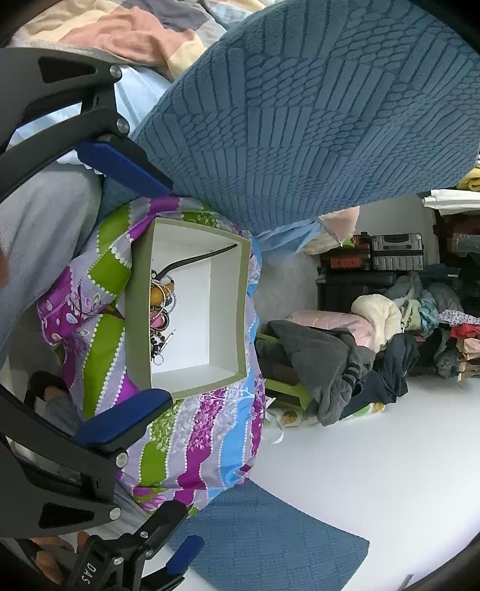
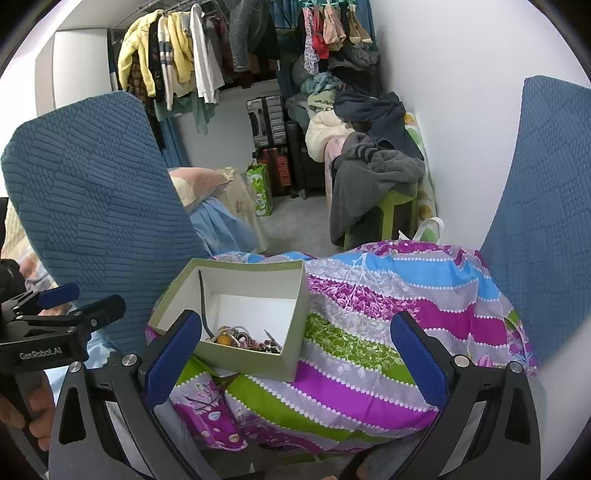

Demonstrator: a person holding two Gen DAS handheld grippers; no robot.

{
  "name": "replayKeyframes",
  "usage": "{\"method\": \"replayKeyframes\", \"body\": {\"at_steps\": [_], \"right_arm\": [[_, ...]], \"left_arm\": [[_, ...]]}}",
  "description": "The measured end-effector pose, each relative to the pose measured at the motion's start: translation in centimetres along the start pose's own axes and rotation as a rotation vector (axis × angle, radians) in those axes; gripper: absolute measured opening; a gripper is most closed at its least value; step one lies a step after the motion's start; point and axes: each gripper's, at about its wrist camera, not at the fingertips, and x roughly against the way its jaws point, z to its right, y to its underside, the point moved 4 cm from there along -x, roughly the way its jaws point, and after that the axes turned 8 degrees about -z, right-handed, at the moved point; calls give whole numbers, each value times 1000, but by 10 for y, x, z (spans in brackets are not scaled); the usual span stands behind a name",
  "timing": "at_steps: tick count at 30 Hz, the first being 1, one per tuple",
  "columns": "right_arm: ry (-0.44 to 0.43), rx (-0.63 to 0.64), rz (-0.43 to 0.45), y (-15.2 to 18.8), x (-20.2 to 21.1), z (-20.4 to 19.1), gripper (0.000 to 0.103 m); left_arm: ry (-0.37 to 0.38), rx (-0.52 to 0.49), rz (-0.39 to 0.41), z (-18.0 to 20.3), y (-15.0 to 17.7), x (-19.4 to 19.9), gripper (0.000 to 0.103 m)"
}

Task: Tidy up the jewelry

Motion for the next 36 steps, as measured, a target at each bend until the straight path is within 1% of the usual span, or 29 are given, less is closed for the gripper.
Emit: {"method": "replayKeyframes", "body": {"at_steps": [6, 18, 31, 36], "right_arm": [[6, -2, 0, -1, -1, 3, 103], [12, -15, -3, 3, -1, 6, 103], [15, -20, 14, 3, 2, 6, 103], [17, -16, 22, 1, 6, 5, 103]], "left_arm": [[7, 10, -11, 0, 2, 0, 103], [18, 20, -6, -1, 2, 2, 103], [7, 18, -6, 9, 0, 6, 103], [8, 17, -6, 6, 3, 6, 103]]}}
